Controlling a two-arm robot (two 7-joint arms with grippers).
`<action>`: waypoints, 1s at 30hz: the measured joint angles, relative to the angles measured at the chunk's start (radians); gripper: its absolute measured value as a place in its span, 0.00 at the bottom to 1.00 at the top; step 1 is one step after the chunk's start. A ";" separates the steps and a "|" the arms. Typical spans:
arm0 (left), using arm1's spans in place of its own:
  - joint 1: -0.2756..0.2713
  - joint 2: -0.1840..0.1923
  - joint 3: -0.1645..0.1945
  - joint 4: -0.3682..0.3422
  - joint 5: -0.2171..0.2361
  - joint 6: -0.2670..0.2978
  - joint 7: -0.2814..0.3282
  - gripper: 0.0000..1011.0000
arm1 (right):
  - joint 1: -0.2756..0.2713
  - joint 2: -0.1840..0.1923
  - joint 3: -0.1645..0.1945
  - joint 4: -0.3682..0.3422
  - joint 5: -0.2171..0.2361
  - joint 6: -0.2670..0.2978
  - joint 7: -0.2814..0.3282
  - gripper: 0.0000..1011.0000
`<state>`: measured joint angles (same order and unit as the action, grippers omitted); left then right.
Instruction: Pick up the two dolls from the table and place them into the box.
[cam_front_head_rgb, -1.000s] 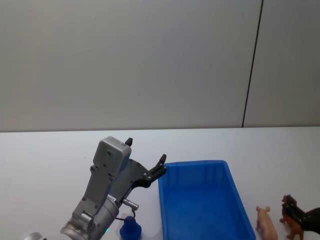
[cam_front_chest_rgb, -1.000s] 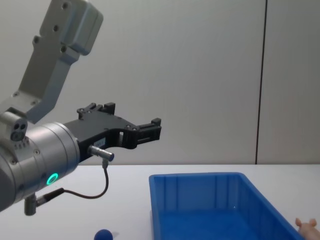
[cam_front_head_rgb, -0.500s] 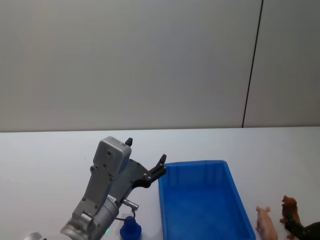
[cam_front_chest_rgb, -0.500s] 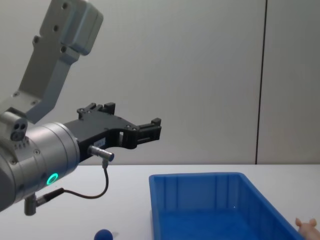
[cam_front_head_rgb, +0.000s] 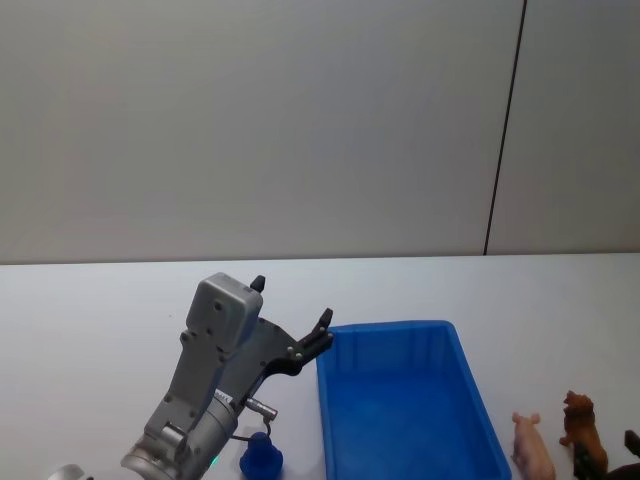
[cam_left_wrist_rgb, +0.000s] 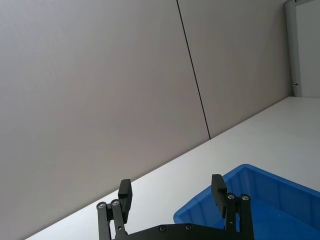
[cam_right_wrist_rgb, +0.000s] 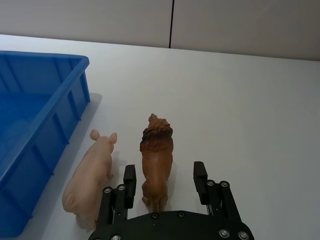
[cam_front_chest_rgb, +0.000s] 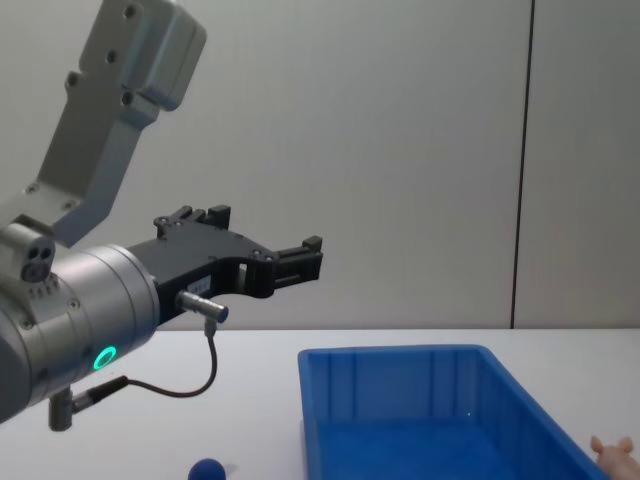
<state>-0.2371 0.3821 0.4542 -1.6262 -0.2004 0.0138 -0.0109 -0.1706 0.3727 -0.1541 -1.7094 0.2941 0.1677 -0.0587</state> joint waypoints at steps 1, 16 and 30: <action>0.000 0.000 0.000 0.000 0.000 0.000 0.000 0.99 | 0.001 -0.002 -0.001 0.005 -0.001 -0.001 0.003 0.70; 0.000 0.000 0.000 0.000 0.000 0.000 0.000 0.99 | 0.019 -0.022 -0.007 0.049 -0.019 -0.015 0.036 0.27; 0.000 0.000 0.000 0.000 0.000 0.000 0.000 0.99 | 0.024 -0.030 -0.007 0.010 -0.041 -0.044 0.045 0.27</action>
<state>-0.2371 0.3821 0.4542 -1.6262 -0.2004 0.0138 -0.0109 -0.1467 0.3429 -0.1614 -1.6995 0.2535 0.1232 -0.0139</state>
